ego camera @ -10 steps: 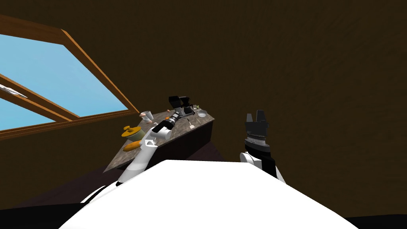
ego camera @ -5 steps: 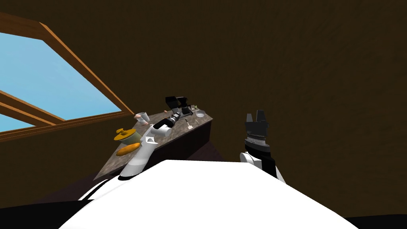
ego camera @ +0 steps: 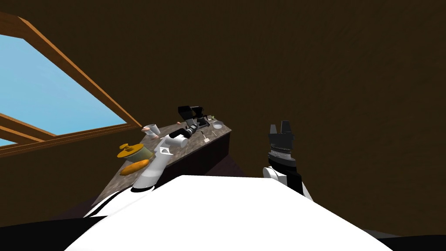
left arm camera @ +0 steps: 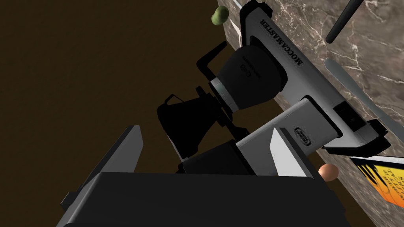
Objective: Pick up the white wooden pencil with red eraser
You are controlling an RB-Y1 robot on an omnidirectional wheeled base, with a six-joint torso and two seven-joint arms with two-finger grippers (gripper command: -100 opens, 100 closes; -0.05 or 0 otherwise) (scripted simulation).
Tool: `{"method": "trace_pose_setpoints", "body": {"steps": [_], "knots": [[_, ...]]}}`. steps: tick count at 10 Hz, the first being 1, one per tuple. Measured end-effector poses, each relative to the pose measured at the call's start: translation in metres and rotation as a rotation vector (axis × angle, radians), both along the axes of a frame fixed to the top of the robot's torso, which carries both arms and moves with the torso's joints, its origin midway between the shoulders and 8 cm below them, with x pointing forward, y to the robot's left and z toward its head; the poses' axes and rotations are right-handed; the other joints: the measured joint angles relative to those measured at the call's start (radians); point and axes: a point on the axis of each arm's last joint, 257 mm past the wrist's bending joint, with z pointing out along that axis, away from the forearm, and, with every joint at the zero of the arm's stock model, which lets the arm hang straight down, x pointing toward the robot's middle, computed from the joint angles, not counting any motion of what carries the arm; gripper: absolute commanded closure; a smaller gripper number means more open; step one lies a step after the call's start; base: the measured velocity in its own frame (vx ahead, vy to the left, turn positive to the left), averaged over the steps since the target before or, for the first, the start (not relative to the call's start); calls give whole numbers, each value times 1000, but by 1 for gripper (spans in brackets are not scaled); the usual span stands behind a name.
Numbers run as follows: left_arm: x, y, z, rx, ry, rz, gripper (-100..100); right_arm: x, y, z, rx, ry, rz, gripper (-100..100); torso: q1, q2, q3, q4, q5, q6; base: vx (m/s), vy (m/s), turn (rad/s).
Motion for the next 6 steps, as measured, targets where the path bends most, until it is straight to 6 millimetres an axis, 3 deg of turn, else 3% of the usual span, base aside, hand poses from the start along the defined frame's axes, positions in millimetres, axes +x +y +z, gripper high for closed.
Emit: {"method": "trace_pose_setpoints", "body": {"steps": [6], "knots": [[6,11,-27,22,154,13,-100,0,0,0,0,0,0,0,1,1,0,0,0,0,5,-7,-104]]}}
